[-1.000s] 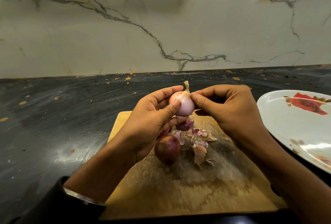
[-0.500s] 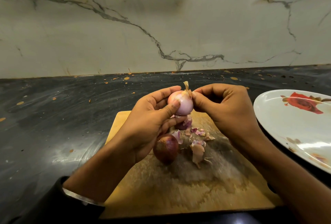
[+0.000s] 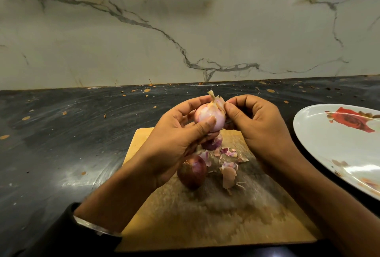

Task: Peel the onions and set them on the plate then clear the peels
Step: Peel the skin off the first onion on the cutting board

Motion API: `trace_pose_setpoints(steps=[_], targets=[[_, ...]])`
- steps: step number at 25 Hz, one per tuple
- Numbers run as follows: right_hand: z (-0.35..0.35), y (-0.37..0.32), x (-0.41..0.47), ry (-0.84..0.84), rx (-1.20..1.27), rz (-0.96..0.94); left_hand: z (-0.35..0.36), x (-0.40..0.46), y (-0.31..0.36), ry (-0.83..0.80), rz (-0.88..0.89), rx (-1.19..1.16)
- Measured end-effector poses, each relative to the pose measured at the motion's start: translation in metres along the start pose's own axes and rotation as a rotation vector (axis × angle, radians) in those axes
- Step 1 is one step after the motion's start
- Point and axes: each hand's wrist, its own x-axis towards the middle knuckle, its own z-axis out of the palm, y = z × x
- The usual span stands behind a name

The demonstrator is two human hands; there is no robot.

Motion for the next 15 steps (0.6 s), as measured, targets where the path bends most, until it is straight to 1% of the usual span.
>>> trace_pose_setpoints(steps=[5, 8, 11, 13, 15], targets=[[-0.0034, 0.0056, 0.004, 0.029, -0.013, 0.032, -0.0028, 0.0019, 0.0023, -0.011, -0.041, -0.057], [-0.0063, 0.0066, 0.0061, 0.056, 0.046, 0.075, -0.0041, 0.0035, 0.0036, -0.016, -0.069, -0.122], [-0.006, 0.005, 0.0048, 0.046, 0.097, 0.045, -0.0043, 0.0037, 0.0037, -0.027, -0.076, -0.13], [-0.0075, 0.004, 0.0036, 0.062, 0.044, 0.008, -0.0043, 0.0048, 0.0044, -0.012, -0.091, -0.154], [-0.01, 0.0004, 0.0024, 0.073, -0.069, -0.012, -0.0051, 0.0055, 0.0057, 0.017, -0.107, -0.202]])
